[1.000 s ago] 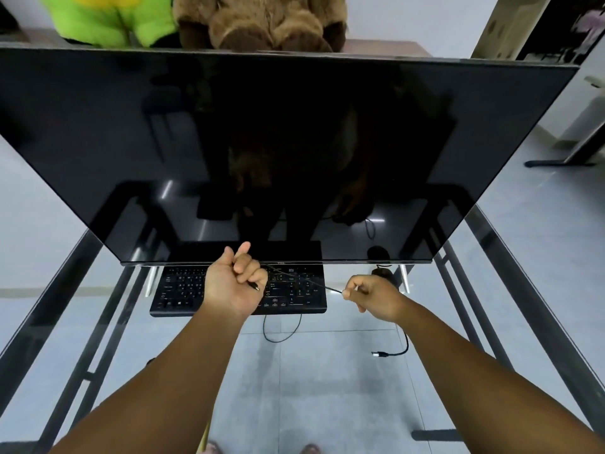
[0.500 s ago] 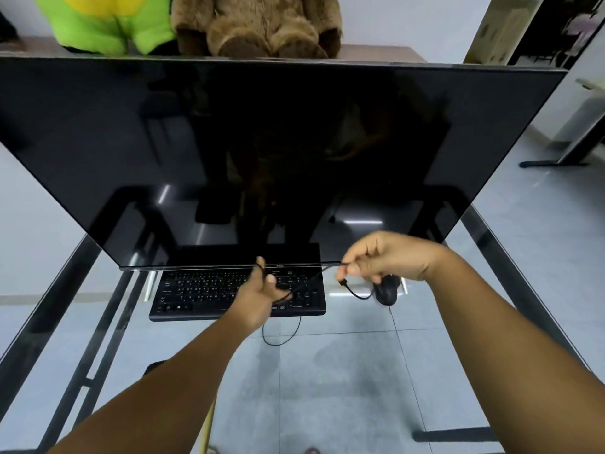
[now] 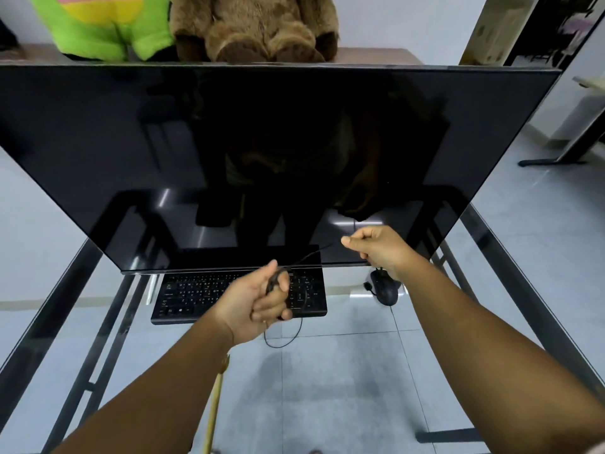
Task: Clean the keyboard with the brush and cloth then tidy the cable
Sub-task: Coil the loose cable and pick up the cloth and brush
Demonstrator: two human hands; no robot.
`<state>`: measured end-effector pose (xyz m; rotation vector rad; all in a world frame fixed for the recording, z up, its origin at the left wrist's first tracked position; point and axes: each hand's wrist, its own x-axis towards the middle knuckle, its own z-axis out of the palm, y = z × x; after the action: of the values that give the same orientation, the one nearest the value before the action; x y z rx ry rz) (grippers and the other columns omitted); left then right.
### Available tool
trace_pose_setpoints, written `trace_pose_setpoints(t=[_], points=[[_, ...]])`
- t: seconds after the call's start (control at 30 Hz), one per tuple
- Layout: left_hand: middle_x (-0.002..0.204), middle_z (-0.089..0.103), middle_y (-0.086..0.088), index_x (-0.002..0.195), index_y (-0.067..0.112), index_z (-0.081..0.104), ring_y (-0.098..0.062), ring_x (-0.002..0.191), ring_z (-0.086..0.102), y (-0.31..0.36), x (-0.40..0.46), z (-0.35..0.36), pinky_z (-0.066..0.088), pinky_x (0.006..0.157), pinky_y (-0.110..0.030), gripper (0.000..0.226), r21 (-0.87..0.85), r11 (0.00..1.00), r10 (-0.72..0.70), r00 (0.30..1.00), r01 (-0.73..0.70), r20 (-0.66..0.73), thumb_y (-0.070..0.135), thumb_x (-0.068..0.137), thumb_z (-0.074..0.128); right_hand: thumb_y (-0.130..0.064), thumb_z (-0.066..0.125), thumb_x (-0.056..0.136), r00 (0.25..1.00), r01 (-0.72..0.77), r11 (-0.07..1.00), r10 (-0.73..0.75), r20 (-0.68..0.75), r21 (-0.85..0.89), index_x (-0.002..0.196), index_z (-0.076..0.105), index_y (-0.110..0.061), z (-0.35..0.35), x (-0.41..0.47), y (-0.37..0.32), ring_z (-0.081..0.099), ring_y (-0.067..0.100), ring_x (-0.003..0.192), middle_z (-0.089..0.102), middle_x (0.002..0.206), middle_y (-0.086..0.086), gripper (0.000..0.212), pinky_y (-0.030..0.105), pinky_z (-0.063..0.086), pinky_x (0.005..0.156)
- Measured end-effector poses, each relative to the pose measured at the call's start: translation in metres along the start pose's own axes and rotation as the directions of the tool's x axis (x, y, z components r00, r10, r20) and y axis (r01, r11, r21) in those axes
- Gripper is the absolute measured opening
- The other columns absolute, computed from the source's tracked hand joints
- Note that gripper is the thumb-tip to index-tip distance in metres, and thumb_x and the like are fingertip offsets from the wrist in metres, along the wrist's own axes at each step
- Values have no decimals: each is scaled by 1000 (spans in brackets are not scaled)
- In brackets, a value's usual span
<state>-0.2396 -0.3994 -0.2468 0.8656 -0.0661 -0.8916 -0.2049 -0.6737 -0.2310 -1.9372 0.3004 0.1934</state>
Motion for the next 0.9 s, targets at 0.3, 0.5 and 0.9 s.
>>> trace_pose_setpoints(t=[0.3, 0.5, 0.9], points=[[54, 30, 7, 94, 12, 60, -9, 42, 27, 22, 4, -1, 43, 65, -24, 32, -395, 810, 200, 837, -434, -510, 26, 104, 34, -38, 62, 93, 948, -87, 950, 171, 267, -299, 85, 75, -23, 15, -24, 40, 34, 11, 46, 55, 64, 0, 22, 22, 31, 47], [59, 57, -6, 118, 3, 47, -18, 47, 59, 9, 25, -3, 54, 65, -32, 23, -191, 830, 202, 602, -524, -773, 18, 105, 36, -44, 60, 93, 776, 98, 861, 248, 580, -500, 94, 77, -33, 19, -46, 14, 33, 14, 54, 47, 55, -4, 20, 25, 29, 53], [74, 74, -12, 127, 13, 45, -27, 78, 73, -26, 34, 12, 43, 95, -38, 33, 569, 814, 195, 870, 114, -454, 29, 106, 25, -23, 63, 95, 644, 313, 919, -19, 764, -241, 107, 74, -21, 2, -58, -55, 39, 10, 61, 47, 69, 4, 17, 20, 35, 60]])
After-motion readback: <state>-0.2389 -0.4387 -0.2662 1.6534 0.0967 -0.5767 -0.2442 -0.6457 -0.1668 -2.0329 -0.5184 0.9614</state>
